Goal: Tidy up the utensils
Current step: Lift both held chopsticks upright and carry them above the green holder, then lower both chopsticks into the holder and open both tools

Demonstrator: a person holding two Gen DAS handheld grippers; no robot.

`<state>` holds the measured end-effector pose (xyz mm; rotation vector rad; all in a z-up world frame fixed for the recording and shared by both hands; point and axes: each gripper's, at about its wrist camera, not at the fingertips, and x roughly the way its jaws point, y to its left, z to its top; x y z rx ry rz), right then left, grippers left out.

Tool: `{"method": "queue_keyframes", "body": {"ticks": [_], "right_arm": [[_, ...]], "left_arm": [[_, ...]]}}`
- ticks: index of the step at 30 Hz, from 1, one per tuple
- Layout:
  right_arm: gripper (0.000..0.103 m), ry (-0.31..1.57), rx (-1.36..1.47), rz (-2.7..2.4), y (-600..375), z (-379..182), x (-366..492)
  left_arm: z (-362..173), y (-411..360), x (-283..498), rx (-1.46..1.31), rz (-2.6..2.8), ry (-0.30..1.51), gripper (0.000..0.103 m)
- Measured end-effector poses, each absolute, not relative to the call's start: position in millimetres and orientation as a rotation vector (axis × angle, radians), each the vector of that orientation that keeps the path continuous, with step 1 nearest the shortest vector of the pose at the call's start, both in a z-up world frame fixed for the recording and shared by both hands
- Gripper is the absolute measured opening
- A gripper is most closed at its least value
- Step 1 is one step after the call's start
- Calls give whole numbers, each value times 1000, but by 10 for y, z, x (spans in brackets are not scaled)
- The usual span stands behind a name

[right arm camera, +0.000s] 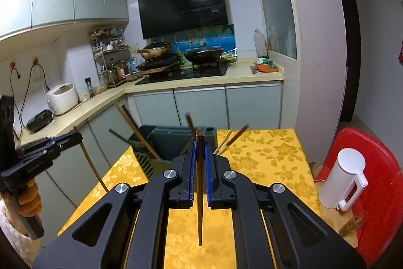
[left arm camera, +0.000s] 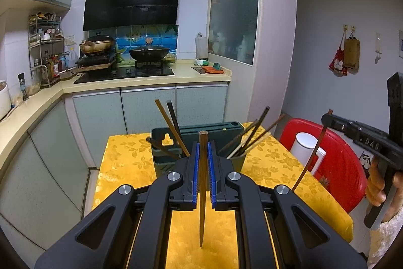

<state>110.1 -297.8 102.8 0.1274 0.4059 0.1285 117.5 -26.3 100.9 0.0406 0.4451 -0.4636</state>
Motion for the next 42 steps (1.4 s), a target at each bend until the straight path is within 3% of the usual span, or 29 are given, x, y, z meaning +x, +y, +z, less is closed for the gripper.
{"method": "queue_keyframes", "body": {"ticks": [20, 28, 42], "right_arm": [[7, 278, 139, 37, -3225, 1946, 1683], [7, 267, 139, -14, -3264, 2033, 2024], [7, 301, 161, 35, -3037, 1839, 2474]], "left_arm": [[1936, -729, 1744, 58, -434, 351, 6], [2143, -903, 2045, 35, -383, 316, 6], [1859, -893, 2501, -23, -319, 365, 6]]}}
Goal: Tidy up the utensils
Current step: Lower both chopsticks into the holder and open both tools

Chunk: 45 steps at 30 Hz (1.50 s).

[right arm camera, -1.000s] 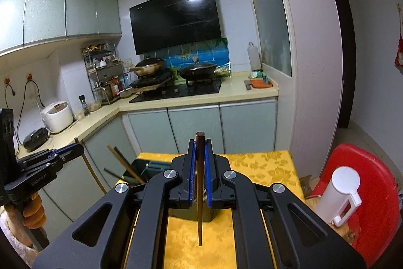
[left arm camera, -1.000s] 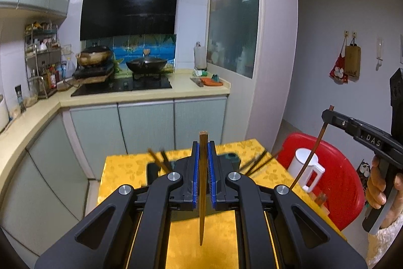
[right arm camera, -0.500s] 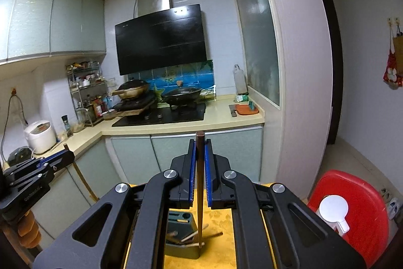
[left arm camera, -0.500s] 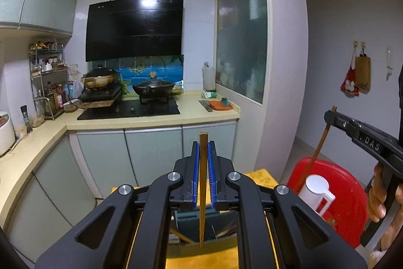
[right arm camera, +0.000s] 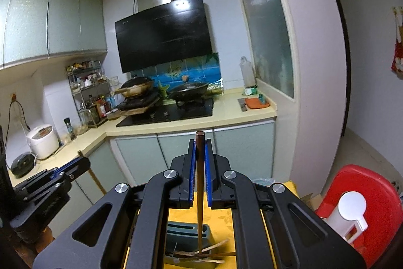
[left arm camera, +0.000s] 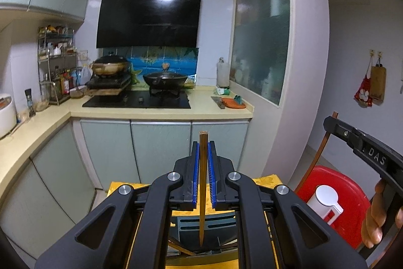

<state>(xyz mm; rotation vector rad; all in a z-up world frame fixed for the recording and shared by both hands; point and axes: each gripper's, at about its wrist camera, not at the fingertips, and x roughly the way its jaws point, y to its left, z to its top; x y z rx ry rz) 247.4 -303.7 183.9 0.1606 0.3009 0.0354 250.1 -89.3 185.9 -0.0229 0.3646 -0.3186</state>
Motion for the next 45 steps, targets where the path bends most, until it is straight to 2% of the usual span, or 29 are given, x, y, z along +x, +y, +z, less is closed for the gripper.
{"method": "queue_keyframes", "body": {"ticks": [23, 25, 27, 29, 31, 33, 35, 40, 45], "right_arm": [[7, 488, 67, 70, -2634, 1098, 2826], [10, 489, 63, 64, -2628, 1086, 2814], [14, 489, 65, 57, -2645, 1090, 2799], [37, 492, 81, 53, -2681, 1104, 2785], [42, 484, 91, 52, -2704, 1116, 2758], [44, 488, 95, 60, -2722, 1122, 2739], [51, 493, 110, 65, -2758, 1127, 2707], [56, 484, 119, 69, -2815, 1148, 2589], [68, 472, 128, 64, -2885, 1164, 2457]], "left_arm": [[1185, -904, 2696, 11, -288, 471, 7], [1204, -883, 2682, 13, -282, 467, 14], [1232, -848, 2656, 9, -272, 458, 36], [1255, -825, 2622, 5, -267, 449, 47], [1272, -799, 2598, 4, -268, 446, 52], [1282, -783, 2580, -1, -270, 447, 63], [1283, -759, 2559, -7, -264, 443, 74], [1262, -701, 2499, -9, -259, 441, 84], [1203, -654, 2415, -13, -256, 439, 89]]}}
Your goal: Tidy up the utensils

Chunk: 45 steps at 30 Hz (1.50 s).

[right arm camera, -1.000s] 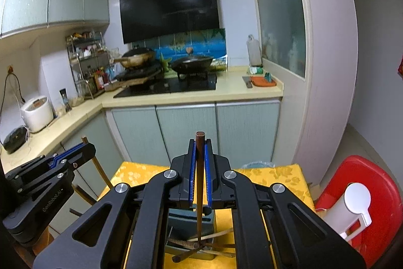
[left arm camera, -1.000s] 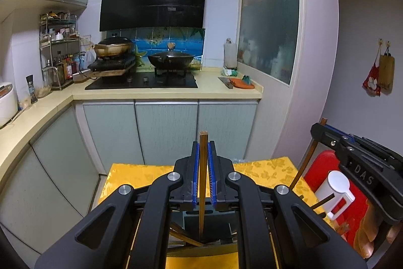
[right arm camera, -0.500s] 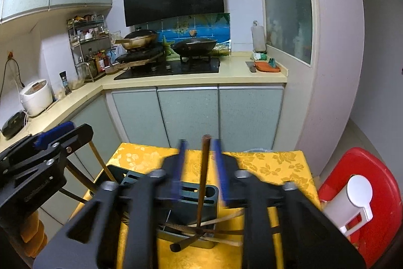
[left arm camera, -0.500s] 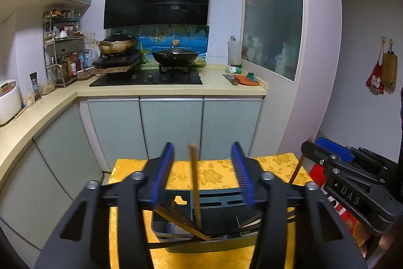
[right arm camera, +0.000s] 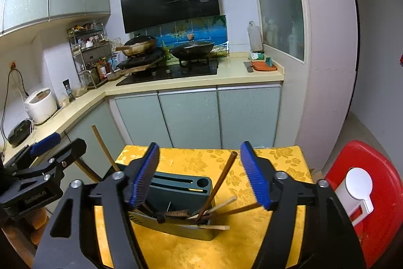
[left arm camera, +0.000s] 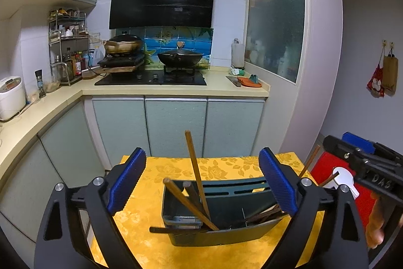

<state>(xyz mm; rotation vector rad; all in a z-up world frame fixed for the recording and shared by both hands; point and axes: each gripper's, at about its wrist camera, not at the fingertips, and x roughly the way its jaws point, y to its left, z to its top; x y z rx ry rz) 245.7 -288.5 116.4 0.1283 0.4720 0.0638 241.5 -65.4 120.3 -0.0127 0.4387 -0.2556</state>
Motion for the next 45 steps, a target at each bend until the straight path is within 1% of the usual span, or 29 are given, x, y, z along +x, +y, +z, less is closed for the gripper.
{"method": "queue_keyframes", "body": {"ticks": [4, 6, 11, 14, 20, 27, 34, 41, 45], "right_arm": [[76, 473, 149, 62, -2951, 1145, 2332], [77, 473, 158, 61, -2969, 1134, 2268], [85, 444, 143, 35, -2967, 1088, 2023], [87, 428, 120, 4, -2951, 1024, 1883], [89, 410, 78, -22, -2862, 847, 1622], [90, 416, 61, -17, -2739, 642, 1390], [91, 430, 47, -23, -2597, 453, 1241], [91, 423, 29, -30, -2502, 290, 1151], [91, 416, 11, -34, -2445, 219, 1106]], "left_arm": [[1143, -590, 2333, -34, -257, 449, 90], [1113, -568, 2278, -32, -258, 452, 90], [1026, -504, 2108, 0, -243, 448, 91], [939, -446, 1978, 3, -233, 446, 91], [668, -330, 1694, -18, -237, 473, 91], [399, -254, 1485, 7, -173, 483, 91], [244, -221, 1324, 7, -156, 492, 91], [192, -228, 1149, 46, -134, 448, 91], [174, -253, 1073, 75, -130, 428, 93]]}}
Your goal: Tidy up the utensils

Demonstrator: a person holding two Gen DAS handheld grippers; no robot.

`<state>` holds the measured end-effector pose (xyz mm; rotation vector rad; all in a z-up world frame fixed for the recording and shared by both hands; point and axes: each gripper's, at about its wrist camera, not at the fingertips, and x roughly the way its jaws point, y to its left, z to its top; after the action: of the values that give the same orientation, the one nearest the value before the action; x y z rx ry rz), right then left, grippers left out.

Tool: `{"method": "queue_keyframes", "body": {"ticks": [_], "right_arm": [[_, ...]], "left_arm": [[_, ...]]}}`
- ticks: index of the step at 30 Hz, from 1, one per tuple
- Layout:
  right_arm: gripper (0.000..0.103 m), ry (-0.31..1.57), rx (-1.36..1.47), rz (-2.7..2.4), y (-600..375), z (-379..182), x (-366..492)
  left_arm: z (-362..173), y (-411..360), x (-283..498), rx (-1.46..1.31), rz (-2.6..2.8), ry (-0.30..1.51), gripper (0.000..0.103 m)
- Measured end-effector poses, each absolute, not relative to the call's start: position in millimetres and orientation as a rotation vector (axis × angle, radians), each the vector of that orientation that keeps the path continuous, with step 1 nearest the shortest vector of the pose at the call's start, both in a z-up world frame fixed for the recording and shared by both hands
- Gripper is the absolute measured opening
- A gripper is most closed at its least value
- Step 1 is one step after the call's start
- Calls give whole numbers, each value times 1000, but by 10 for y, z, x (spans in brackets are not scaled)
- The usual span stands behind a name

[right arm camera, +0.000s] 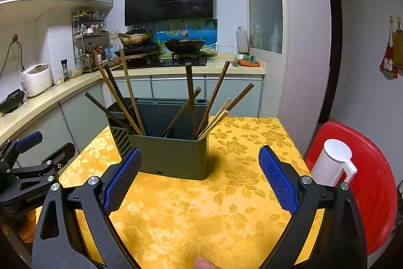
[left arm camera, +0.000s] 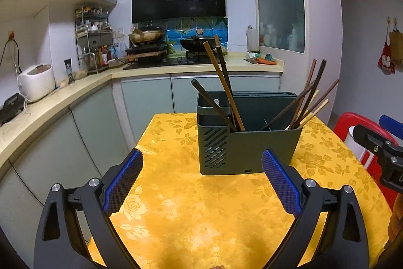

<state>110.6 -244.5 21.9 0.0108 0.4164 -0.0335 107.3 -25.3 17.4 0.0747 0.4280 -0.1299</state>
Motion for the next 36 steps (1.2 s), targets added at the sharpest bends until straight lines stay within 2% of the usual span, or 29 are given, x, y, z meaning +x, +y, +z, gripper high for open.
{"method": "queue_keyframes", "body": {"ticks": [12, 14, 36], "right_arm": [[92, 427, 37, -27, -2431, 82, 1034], [96, 423, 46, -30, -2441, 63, 1021], [96, 433, 25, -7, -2335, -33, 1002]], "left_arm": [[154, -239, 946, 90, -129, 401, 93], [147, -229, 944, 80, -127, 402, 94], [1, -186, 918, 78, -123, 428, 96]]}}
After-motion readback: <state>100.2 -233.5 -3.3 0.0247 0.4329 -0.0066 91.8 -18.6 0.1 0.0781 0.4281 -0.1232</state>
